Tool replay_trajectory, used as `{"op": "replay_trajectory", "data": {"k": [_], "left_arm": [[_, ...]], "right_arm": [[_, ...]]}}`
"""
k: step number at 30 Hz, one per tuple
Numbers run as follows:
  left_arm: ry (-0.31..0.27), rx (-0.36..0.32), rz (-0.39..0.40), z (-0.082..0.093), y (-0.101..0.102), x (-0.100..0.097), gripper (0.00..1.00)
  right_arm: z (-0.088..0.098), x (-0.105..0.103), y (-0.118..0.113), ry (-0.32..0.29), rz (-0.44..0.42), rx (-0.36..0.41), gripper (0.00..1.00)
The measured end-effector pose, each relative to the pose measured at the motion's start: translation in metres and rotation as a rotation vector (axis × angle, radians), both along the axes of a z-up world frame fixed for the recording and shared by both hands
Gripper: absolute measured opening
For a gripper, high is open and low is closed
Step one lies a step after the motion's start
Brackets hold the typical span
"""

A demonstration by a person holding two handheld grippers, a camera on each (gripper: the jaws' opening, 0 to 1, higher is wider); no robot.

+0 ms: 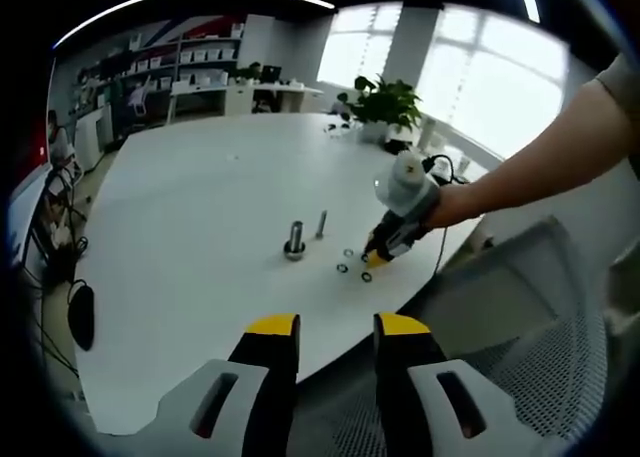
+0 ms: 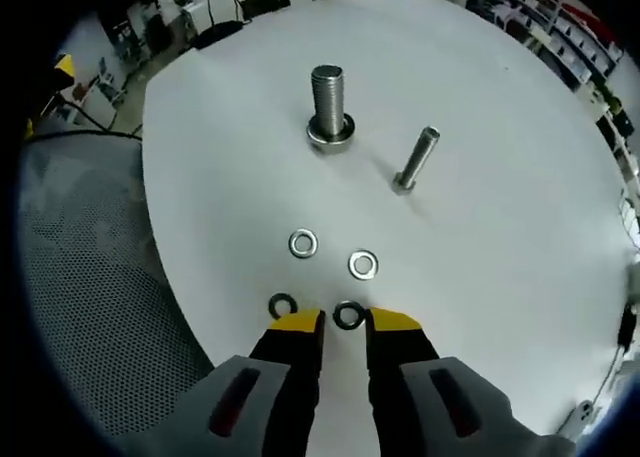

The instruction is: Place the washer onto the threaded stud by aligning its center hole with the stud, sliding it down to the base, and recovering from edge contact or off-axis alignment until the washer reaches the visible bottom stop.

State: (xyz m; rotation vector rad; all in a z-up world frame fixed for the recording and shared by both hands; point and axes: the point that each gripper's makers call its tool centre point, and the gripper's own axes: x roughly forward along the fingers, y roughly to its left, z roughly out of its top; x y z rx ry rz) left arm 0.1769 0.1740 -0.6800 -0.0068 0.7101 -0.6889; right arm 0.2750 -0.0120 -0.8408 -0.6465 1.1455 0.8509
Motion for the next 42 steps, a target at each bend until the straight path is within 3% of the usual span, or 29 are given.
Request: {"op": "replay_trajectory", "data": {"k": [7,10,13,16,23,31,42], "left_arm": [[0.002,0.001,0.004,-0.0005,0.0006,-0.0001,0.27],[0.003,0.004,0.005,-0.0009,0.0009,0.0,0.27],[0.005,0.006,0.009,-0.0015,0.0019,-0.0001,0.27],[0.005,0.007,0.007,-0.0016,0.0018,-0.0003,0.27],[0.005,0.009,0.011,-0.0016,0.0024,0.0,0.27],[0.009,0.008,0.006,-0.0019,0.0013,-0.0007,0.27],[0.013,0.013,0.004,-0.0031,0.0012,-0.0004,0.27]], "right_arm": [[0.0002,0.0006,-0.0015,0.031,-0.012,-0.018,0.15],[0.0003,-0.0006,-0.0013,0.03,0.023,-0.028,0.15],[0.0003,-0.0025,-0.0011,0.017,0.118,-0.045,0.16],[-0.0003,-0.0054,-0.0038,0.034,0.136,-0.089,0.17],[-0.0007,-0.004,-0.0046,0.056,0.128,-0.074,0.17],[-0.0006,-0.0048,-0.0055,0.059,0.21,-0.074,0.16],[-0.0016,-0.0052,-0.0036,0.073,0.248,-0.172,0.15]]}}
